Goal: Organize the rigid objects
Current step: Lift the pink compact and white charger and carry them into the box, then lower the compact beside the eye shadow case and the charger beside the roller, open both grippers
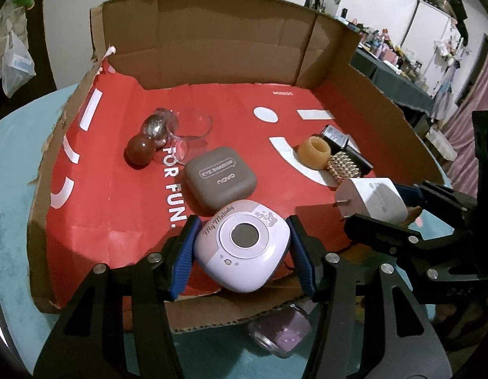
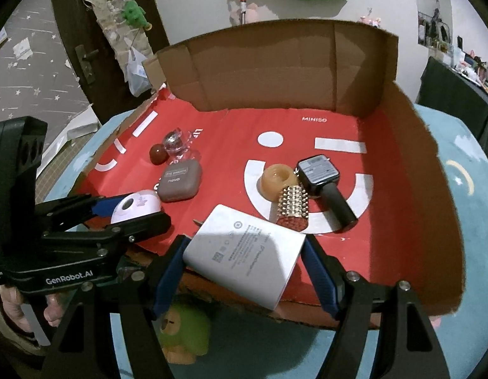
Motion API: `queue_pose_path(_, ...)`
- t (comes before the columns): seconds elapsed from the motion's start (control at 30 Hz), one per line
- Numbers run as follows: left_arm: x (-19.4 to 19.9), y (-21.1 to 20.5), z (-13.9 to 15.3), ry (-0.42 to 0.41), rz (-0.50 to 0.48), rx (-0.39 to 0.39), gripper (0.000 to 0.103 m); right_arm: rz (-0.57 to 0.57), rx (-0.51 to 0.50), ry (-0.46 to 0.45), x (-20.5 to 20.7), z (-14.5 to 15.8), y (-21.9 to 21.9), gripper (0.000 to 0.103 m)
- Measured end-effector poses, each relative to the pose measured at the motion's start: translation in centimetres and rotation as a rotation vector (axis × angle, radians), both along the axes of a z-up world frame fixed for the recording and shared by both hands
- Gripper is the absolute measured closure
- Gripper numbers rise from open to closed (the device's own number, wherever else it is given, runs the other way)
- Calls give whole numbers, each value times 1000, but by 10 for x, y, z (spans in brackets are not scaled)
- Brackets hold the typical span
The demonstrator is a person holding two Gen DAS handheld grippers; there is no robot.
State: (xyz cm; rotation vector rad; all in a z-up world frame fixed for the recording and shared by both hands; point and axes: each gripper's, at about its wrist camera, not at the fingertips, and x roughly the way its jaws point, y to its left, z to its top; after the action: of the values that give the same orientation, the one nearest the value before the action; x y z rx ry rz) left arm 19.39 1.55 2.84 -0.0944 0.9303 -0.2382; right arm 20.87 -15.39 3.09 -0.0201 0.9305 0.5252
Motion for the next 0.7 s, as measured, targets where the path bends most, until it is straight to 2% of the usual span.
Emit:
queue_pose_path(0.4,14,4,-9,18,15,-2,50,-11,-8,50,15,-17,2,28)
queue_pose_path(0.7,27,6,-8,11,31,2,50,-27,-43,25,24,-19,4,28)
